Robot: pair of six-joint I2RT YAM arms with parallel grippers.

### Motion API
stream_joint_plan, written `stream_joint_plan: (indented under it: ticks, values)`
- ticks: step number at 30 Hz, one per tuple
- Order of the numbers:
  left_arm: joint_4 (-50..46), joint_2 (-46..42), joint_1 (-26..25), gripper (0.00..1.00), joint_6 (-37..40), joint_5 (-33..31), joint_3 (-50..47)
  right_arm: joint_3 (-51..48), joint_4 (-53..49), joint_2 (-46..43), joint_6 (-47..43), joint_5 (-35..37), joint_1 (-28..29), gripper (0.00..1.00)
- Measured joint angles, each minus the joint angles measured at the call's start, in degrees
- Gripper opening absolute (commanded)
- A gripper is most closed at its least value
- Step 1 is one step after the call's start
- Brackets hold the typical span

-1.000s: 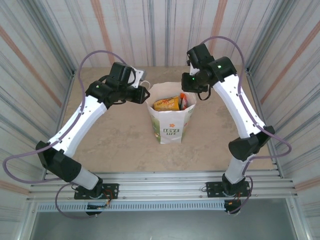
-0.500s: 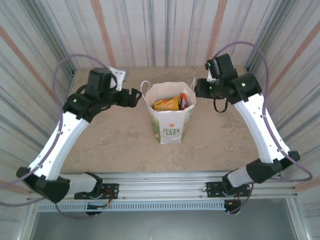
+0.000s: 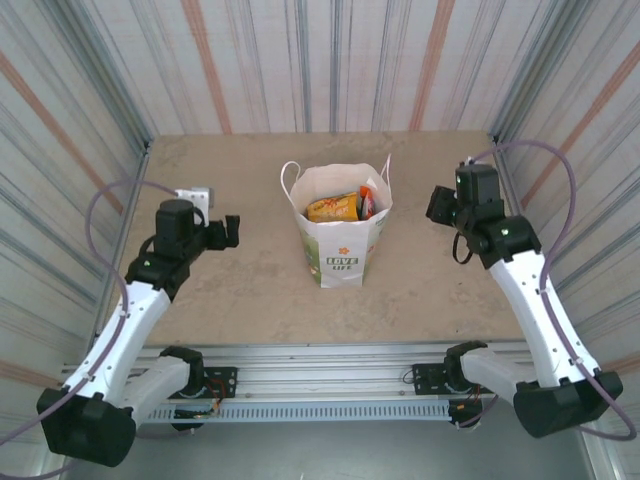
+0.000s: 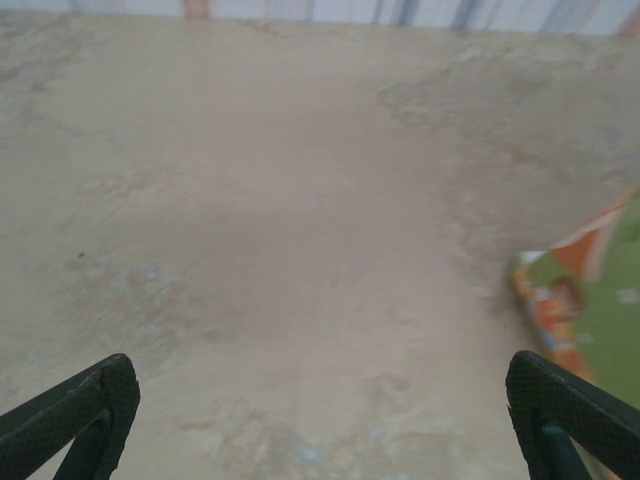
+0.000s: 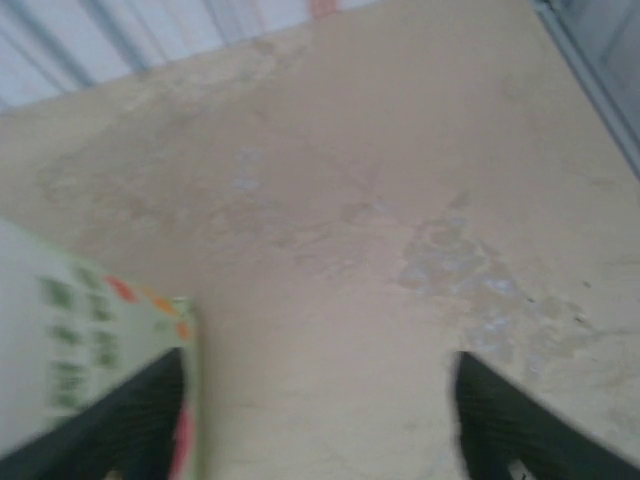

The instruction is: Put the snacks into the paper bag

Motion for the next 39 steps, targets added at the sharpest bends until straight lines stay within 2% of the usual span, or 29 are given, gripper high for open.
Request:
stream_joint_plan:
  ticks: [4,9,12,16,23,26,27,28,33,39]
  values:
    - [9.5,-0.8,0.1,0.99,1.6,-3.0,-10.1,-13.0,10.1,-1.7,-0.3,-0.2,-4.4,0.99]
    - [21.1,0.0,0.1,0.99,4.4,-8.6,-17.7,-24.9,23.4,-1.3,-1.5,-1.4,-8.4,0.99]
    - [28.3,3.1,0.8,0.99,5.5,-10.5,-20.7,-31.2,33.9,0.6,-3.7,-1.7,-9.5,0.99]
    - [40.1,11.6,1.2,0.99,7.8,-11.8,-23.9,-39.3,48.0,6.5,-7.5,-1.2,-9.9,0.99]
    - [55.8,20.9,5.1,0.99,10.3,-10.1,-25.4,-42.9,62.9,13.4,-11.9,-0.6,-10.7,0.99]
    - [65.5,28.3,7.8,0.99,10.5,-8.5,-25.4,-43.2,70.0,15.0,-13.2,-2.1,-12.5,0.99]
    - [66.4,31.6,8.6,0.99,10.4,-8.1,-24.5,-43.3,72.5,15.9,-13.6,-2.9,-13.5,0.99]
    - [63.4,33.3,9.5,0.99,10.2,-7.2,-22.9,-43.4,74.9,16.9,-13.7,-3.5,-14.3,0.99]
    - [63.9,34.2,10.7,0.99,9.8,-5.1,-21.5,-44.2,86.6,27.1,-13.8,-7.8,-17.4,0.99]
    - [63.8,34.2,10.5,0.99,9.8,-4.8,-21.0,-43.3,86.6,29.1,-15.3,-9.6,-15.7,0.99]
